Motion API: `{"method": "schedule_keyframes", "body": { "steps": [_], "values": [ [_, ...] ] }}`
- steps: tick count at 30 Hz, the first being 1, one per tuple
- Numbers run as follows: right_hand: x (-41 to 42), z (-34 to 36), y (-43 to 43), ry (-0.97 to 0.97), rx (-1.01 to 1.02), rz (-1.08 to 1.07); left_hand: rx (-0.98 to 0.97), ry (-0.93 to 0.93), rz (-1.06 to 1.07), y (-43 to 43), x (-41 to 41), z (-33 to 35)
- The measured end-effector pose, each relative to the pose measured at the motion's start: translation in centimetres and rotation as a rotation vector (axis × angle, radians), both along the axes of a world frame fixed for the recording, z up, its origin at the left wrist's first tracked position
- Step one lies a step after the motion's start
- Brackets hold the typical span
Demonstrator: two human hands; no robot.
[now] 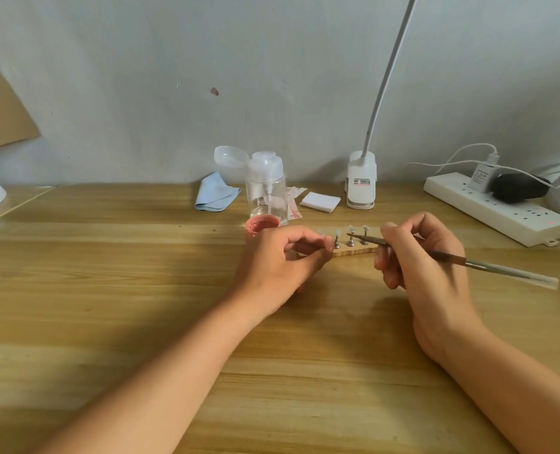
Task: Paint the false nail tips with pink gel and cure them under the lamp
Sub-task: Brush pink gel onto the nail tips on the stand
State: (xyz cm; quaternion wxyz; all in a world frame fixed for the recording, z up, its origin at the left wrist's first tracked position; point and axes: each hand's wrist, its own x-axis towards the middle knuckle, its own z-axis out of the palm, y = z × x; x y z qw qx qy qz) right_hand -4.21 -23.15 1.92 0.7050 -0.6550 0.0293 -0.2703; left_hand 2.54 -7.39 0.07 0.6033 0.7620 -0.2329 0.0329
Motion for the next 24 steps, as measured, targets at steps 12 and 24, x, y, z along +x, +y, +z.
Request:
{"method": "schedule_keyframes", "body": {
  "steps": [12,24],
  "values": [
    [1.4,-1.5,-3.7,0.177,-0.637,-0.322,-0.037,-0.168,0.041,0.2,-0.6,0.4],
    [1.0,-1.2,-3.0,0.234,-0.883,-0.374,0.051,-0.268,0.061,0.6,-1.0,0.1]
  ]
}}
